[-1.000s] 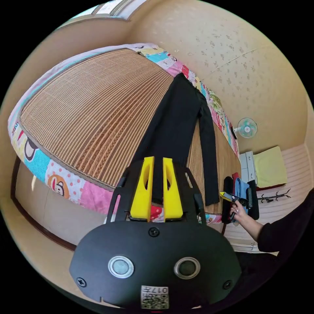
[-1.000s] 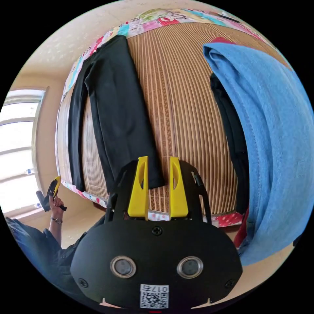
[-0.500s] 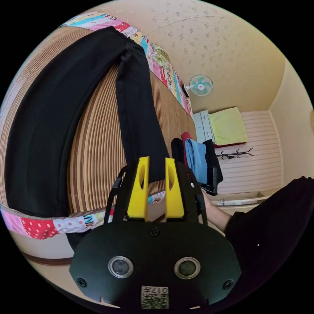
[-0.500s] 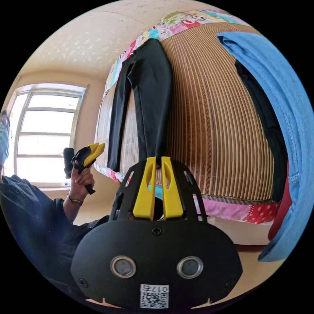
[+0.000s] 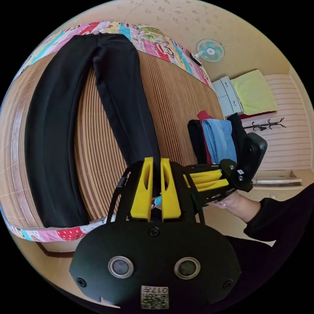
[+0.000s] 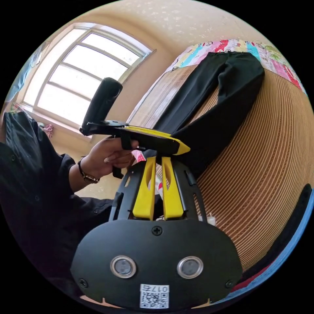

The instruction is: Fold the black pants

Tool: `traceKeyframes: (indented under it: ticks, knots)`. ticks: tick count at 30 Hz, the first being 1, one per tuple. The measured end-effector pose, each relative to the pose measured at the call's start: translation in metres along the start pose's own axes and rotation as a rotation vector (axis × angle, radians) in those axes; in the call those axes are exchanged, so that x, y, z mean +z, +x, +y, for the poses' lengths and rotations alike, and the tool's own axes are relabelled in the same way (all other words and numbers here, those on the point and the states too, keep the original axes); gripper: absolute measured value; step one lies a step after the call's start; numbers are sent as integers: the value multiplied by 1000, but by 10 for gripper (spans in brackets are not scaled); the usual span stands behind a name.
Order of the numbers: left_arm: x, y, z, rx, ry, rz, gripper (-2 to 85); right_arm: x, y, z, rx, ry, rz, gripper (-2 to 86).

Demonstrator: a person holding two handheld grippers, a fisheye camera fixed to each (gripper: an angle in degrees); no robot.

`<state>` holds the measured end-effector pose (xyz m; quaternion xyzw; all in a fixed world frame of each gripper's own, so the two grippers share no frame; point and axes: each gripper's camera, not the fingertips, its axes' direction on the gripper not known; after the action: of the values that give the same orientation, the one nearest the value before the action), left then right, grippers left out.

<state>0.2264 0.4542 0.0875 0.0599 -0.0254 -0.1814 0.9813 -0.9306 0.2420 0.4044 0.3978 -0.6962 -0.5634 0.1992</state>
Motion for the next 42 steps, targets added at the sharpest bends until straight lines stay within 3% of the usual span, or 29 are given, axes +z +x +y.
traceKeyframes:
  ticks: [4,6,14,18,22,27,30,32,34,36,40,42]
  knots:
    - [-20,-16,7,-2,50,103,38,-12,49,-17,-114,-143,-228,24]
    - [-29,-26,9,-26,62,119,38,-29,85,-30,-109,-141,-203,26]
    - [-51,-61,12,-115,105,274,37,-68,383,-167,442,244,-128,98]
    - [-61,-74,13,-147,116,343,38,-46,460,-229,565,442,-145,121]
    - [-70,-93,20,-192,160,457,37,1,496,-303,668,520,14,123]
    - [-83,-126,36,-286,240,638,32,40,500,-372,684,489,240,76]
    - [-93,-141,45,-340,310,767,27,66,441,-424,565,375,712,45]
    - [-99,-149,53,-398,354,854,22,120,355,-470,253,304,1095,34]
    - [-110,-152,63,-445,376,869,19,174,297,-496,32,253,1264,31]
    - [-125,-160,81,-524,406,862,17,215,257,-517,-73,264,1274,31]
    - [-153,-181,104,-628,505,812,15,293,223,-568,-50,285,1096,36]
    - [-168,-195,105,-681,488,659,17,337,226,-582,-45,263,1060,43]
